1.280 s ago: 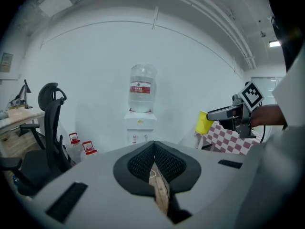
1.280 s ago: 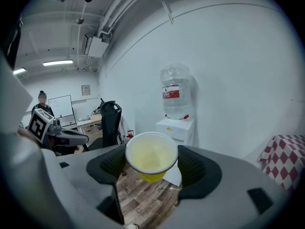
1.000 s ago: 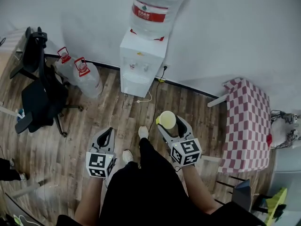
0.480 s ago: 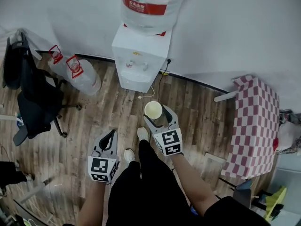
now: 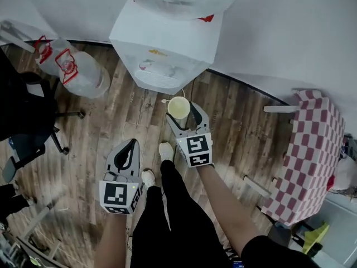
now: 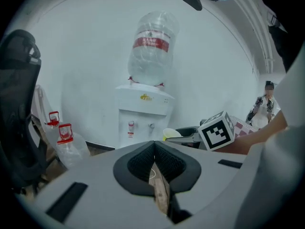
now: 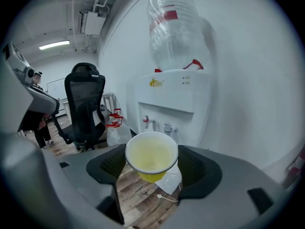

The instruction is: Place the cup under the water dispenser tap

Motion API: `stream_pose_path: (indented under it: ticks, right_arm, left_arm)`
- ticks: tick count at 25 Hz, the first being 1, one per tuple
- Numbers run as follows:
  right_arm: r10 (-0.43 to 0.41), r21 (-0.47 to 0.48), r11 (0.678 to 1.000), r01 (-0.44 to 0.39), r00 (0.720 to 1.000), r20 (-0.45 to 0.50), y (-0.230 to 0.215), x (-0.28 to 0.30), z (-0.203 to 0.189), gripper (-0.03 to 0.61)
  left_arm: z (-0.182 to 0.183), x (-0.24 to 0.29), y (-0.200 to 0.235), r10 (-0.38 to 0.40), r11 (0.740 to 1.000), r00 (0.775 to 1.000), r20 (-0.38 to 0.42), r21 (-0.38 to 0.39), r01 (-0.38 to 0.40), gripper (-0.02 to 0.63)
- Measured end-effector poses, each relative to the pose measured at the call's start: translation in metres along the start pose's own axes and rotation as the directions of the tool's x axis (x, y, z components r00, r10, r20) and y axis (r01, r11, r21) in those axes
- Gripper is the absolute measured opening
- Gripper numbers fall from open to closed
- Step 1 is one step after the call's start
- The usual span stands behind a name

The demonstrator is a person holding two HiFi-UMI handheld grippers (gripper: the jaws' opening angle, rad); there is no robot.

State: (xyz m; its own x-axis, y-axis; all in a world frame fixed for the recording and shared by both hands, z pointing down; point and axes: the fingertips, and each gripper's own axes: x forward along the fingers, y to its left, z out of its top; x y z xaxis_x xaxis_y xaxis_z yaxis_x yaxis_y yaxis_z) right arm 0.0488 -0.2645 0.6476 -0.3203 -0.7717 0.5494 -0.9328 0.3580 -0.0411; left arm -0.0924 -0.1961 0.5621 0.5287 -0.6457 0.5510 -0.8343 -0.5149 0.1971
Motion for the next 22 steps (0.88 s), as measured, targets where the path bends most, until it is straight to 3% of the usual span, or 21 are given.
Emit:
stream_pose_path:
  ticks: [5,11,22]
  right_arm:
    - [0.005,-0.022,1.000,-0.005,1.000,-0.021,-0.016,0.059,-0.031,0.350]
    - [-0.009,-0.010,1.000,0.009,1.000,-0.014,-0.030,0.110,-0.056,0.350]
    - [-0.051,0.016,0.999,0.051,0.999,-0.005,-0.049,0.167,-0.077,0.350]
  left_arm:
    - [-0.033,0.040,0.011,0.021,0.998,0.999,-0.037,-0.058,-0.023,0.015]
    - [-0.063,0.076,0.025,0.040,0.996,0.997,-0.059,-0.074,-0.044,0.015]
    - [-0.064,0.114,0.022,0.000,0.997,0.999,-0.036,-0.074,-0.002,0.014]
